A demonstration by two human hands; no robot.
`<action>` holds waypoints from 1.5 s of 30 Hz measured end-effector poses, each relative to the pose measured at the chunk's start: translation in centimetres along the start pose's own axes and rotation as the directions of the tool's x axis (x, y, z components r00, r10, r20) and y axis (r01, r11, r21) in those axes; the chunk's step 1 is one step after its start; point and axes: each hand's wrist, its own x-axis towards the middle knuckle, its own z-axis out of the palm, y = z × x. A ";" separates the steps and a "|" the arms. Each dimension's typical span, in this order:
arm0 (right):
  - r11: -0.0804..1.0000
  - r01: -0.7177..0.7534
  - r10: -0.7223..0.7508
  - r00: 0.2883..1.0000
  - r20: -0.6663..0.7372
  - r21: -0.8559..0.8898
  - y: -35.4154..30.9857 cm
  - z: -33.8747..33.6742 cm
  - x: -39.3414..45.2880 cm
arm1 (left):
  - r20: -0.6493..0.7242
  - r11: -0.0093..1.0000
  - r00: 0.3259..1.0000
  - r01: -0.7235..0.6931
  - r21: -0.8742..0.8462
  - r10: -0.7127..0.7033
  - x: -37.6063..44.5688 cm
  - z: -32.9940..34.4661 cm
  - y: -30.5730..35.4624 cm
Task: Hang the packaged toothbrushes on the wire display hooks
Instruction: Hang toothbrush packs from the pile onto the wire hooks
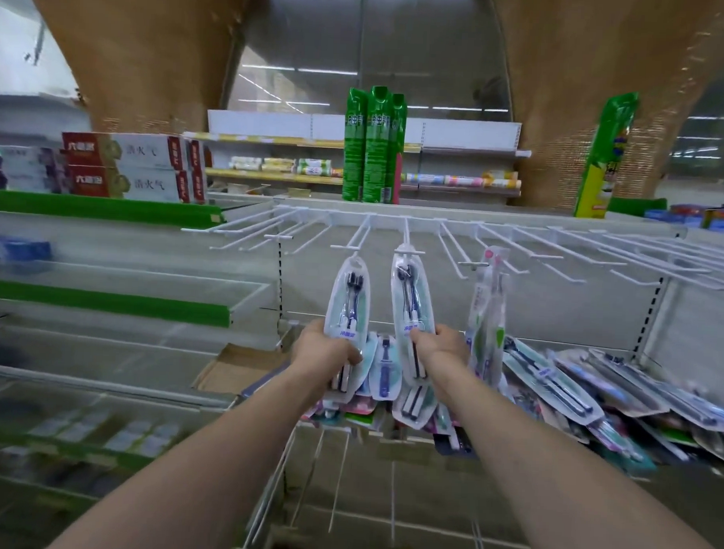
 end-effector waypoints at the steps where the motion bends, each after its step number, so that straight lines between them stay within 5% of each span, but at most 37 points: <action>1: 1.000 0.001 -0.001 1.000 -0.004 -0.012 -0.1 0.1 0.2 | -0.002 1.000 1.000 -0.001 -0.006 0.001 0.0 0.1 0.1; 22: 1.000 -0.002 0.002 0.999 -0.034 -0.005 1.5 -1.2 -3.2 | 0.301 0.993 0.950 -0.101 0.064 0.078 -3.5 -0.7 -0.7; 45: 0.999 -0.006 0.003 0.998 -0.070 -0.041 1.5 -3.7 -6.2 | 0.306 0.986 0.941 -0.163 0.034 0.145 -3.8 0.9 -1.1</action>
